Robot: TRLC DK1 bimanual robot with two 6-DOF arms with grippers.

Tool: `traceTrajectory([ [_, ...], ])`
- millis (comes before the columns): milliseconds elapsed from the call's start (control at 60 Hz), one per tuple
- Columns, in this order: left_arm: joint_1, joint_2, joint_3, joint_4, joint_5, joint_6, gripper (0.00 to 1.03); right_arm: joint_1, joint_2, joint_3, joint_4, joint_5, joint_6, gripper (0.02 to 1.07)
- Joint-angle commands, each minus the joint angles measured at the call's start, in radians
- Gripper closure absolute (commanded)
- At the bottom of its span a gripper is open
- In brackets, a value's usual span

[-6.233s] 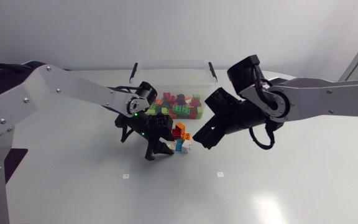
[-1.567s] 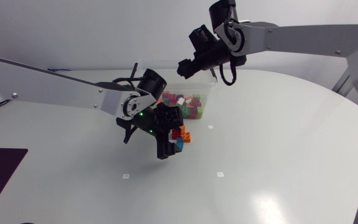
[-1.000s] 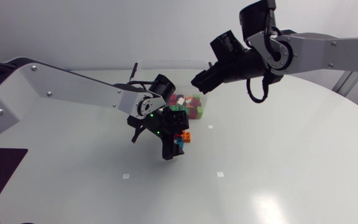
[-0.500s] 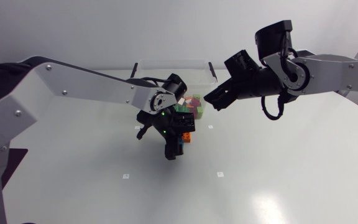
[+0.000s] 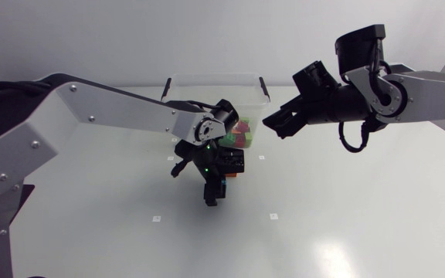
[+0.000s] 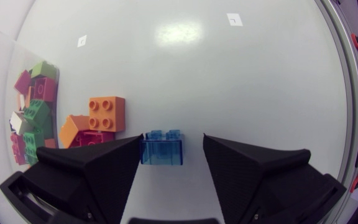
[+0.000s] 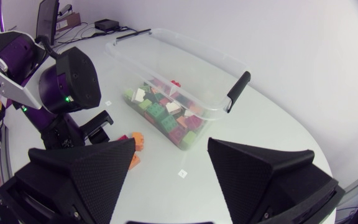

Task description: Place the duplo bricks in the container

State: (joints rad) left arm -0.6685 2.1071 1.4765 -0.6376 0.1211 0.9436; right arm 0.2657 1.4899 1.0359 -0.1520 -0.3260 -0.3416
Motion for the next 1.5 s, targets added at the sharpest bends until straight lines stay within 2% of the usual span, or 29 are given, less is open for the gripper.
traceTrajectory([
  [0, -0.014, -0.002, -0.013, -0.019, -0.006, 0.023, 0.47, -0.016, -0.022, -0.045, 0.008, -0.019, -0.027, 0.23],
  [117, -0.013, -0.032, -0.033, -0.024, -0.006, 0.023, 0.69, -0.033, -0.03, -0.085, 0.008, -0.048, -0.069, 0.23],
  [233, -0.014, -0.055, -0.065, -0.028, -0.006, 0.026, 0.79, -0.046, -0.03, -0.137, 0.006, -0.09, -0.132, 0.23],
  [517, -0.014, -0.145, -0.156, -0.028, -0.008, 0.029, 0.79, -0.039, 0.098, -0.174, 0.043, -0.173, -0.257, 0.23],
  [633, -0.013, -0.183, -0.177, -0.03, -0.012, 0.027, 0.8, -0.02, 0.179, -0.139, 0.055, -0.209, -0.283, 0.23],
  [883, 0.006, -0.279, -0.214, -0.03, -0.012, 0.021, 0.8, 0.044, 0.322, -0.051, 0.042, -0.22, -0.324, 0.23],
  [1183, 0.04, -0.322, -0.157, -0.028, -0.011, -0.032, 0.8, 0.081, 0.472, 0.078, -0.001, -0.235, -0.385, 0.23],
  [1483, 0.107, -0.371, -0.048, -0.02, -0.005, -0.1, 0.8, 0.099, 0.583, 0.228, -0.124, -0.246, -0.455, 0.24],
])
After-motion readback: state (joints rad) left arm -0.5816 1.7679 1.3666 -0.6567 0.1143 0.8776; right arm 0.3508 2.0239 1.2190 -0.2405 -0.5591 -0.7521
